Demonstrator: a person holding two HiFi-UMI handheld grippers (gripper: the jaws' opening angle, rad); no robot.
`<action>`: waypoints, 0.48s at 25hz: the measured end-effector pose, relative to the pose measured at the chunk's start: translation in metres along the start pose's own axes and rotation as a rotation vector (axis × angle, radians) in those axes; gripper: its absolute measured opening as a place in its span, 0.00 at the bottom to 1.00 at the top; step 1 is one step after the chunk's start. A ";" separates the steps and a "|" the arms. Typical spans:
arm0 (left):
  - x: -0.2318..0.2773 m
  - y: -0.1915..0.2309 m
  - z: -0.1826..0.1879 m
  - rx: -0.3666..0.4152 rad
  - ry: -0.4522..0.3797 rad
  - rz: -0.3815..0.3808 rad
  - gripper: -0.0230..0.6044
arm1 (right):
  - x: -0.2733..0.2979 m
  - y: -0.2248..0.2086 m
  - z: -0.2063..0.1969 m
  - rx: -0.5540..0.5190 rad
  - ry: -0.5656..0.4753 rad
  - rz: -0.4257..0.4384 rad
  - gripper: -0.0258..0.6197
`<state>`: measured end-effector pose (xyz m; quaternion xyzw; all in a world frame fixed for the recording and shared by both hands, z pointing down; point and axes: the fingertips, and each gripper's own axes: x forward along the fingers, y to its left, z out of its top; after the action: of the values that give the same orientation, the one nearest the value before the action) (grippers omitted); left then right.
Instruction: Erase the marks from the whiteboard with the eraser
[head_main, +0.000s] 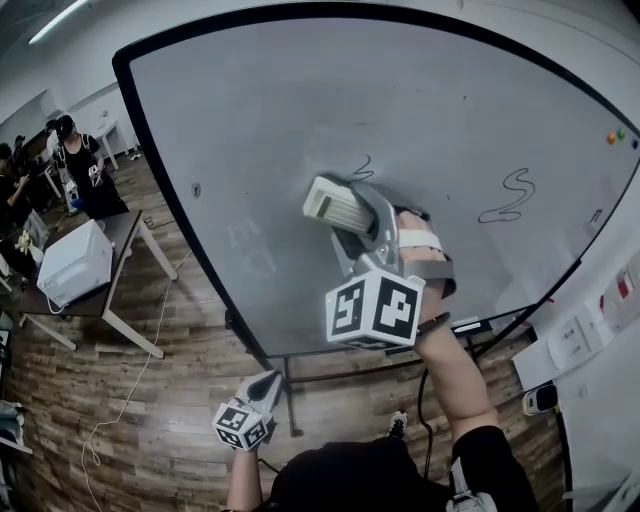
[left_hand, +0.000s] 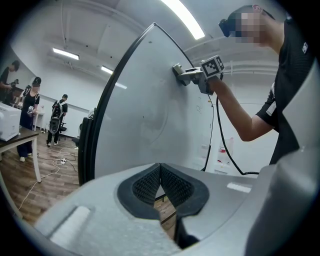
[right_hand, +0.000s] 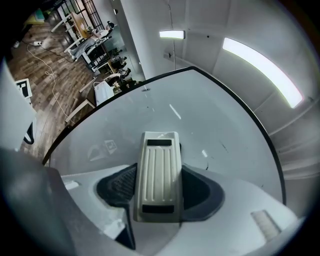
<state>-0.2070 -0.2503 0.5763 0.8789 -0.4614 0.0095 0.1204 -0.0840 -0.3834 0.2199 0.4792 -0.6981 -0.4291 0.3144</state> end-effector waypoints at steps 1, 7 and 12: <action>0.000 -0.001 0.000 0.000 0.001 -0.001 0.05 | 0.000 0.000 0.000 -0.006 0.003 -0.001 0.43; 0.001 -0.009 -0.003 -0.002 0.008 -0.009 0.05 | -0.004 -0.029 -0.015 0.007 0.014 -0.054 0.43; 0.003 -0.014 -0.004 0.008 0.018 -0.023 0.05 | -0.014 -0.058 -0.048 0.093 0.053 -0.093 0.43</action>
<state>-0.1932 -0.2447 0.5776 0.8846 -0.4501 0.0180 0.1209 -0.0154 -0.3946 0.1879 0.5365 -0.6858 -0.3974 0.2897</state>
